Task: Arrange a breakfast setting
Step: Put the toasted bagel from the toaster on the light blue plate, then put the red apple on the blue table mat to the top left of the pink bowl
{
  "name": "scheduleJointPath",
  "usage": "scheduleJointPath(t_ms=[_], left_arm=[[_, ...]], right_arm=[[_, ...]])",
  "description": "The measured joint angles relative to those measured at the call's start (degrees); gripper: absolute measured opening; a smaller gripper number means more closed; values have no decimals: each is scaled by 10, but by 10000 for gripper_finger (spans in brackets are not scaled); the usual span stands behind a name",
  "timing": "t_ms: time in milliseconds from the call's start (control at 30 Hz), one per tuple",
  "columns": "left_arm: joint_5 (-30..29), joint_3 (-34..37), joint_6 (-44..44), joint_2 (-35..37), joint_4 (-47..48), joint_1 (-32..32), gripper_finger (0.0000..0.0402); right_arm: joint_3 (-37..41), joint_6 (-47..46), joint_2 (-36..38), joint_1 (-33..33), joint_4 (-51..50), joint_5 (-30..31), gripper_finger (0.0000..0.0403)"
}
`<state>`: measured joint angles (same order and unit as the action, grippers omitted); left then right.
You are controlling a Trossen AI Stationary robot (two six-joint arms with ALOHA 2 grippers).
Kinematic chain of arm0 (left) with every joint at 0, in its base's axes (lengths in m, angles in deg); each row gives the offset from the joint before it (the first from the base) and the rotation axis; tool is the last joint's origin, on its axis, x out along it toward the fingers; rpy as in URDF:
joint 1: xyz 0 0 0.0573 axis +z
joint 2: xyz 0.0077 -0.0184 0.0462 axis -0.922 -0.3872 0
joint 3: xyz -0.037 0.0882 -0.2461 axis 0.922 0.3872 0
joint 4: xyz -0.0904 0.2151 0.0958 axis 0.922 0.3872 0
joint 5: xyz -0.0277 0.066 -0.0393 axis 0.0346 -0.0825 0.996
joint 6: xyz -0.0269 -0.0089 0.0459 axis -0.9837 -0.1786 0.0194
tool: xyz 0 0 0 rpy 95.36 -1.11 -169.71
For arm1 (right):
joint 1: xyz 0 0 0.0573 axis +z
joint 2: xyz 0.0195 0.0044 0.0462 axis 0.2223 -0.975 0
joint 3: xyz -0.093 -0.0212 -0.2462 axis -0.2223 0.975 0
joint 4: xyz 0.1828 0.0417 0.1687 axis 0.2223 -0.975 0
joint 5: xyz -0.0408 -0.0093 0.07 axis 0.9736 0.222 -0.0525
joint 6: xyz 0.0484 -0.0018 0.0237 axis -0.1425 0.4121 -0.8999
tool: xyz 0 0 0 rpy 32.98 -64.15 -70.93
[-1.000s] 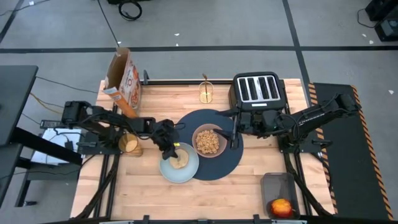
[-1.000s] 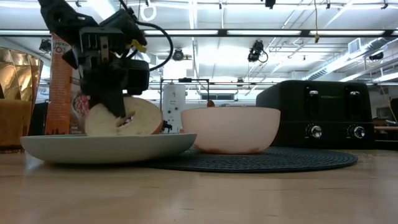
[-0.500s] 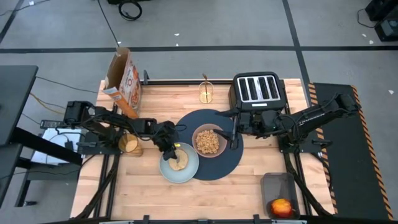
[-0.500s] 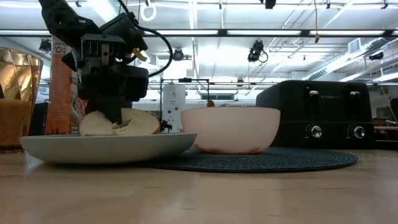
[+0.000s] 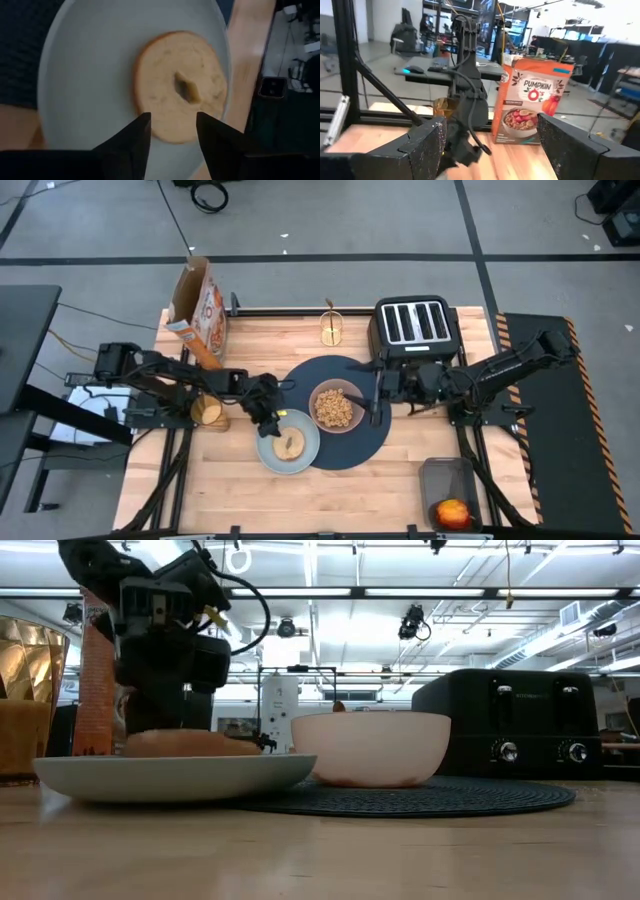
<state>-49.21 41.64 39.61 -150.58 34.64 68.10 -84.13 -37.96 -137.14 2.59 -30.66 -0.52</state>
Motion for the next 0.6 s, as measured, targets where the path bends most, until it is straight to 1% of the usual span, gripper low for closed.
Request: scheduleJointPath(t_ms=[100,167,200,267,333,400,467,500,567,600], left_arm=[[0,-18,-3,39,80,1,157],[-6,-43,-1,69,115,1,156],[-19,-56,-1,86,129,0,156],[-54,-82,4,118,151,-5,156],[-106,-105,24,148,141,-15,156],[-174,-121,67,172,106,-35,156],[-248,-123,117,190,59,-60,156],[-284,-122,145,193,27,-73,156],[-340,-121,184,194,-26,-97,156],[-363,-119,200,193,-46,-106,156]], right_arm=[[-7,59,0,15,-3,50,316],[-23,75,0,21,-15,68,316],[-33,76,0,22,-26,72,316],[-50,70,0,22,-48,72,316],[-66,56,0,22,-81,72,317],[-81,24,0,22,-123,77,318],[-97,-33,0,22,-197,111,318],[-111,-72,0,22,-253,128,318],[-158,-156,0,24,-417,143,318],[-190,-222,-4,26,-501,143,318]])
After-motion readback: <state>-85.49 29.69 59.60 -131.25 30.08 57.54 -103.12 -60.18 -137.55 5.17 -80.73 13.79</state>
